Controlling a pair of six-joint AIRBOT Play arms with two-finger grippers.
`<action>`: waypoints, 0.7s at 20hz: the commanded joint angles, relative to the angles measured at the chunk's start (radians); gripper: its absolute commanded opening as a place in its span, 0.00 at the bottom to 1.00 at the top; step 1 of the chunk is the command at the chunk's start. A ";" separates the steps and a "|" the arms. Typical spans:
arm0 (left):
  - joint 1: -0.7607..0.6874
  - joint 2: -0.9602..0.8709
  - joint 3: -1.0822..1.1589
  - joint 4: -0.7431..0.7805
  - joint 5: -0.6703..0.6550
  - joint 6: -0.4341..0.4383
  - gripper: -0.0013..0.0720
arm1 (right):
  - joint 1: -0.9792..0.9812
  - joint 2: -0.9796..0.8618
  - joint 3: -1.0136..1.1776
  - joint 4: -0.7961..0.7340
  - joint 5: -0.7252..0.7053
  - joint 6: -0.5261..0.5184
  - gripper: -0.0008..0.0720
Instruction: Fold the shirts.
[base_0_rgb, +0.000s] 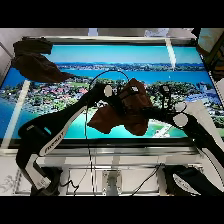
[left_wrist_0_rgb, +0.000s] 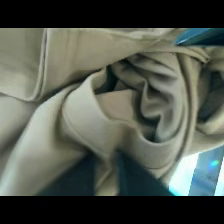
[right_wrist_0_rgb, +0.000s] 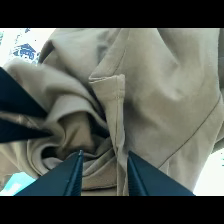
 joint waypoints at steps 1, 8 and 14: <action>0.000 -0.037 0.002 0.000 -0.011 -0.033 0.04 | 0.000 0.000 0.000 -0.001 0.000 0.000 0.47; 0.002 0.013 0.300 0.488 0.074 -0.323 0.04 | -0.001 0.000 0.000 -0.153 0.002 0.122 0.43; 0.026 0.131 0.467 0.925 0.060 -0.641 0.04 | 0.000 0.000 0.000 -0.171 0.028 0.151 0.43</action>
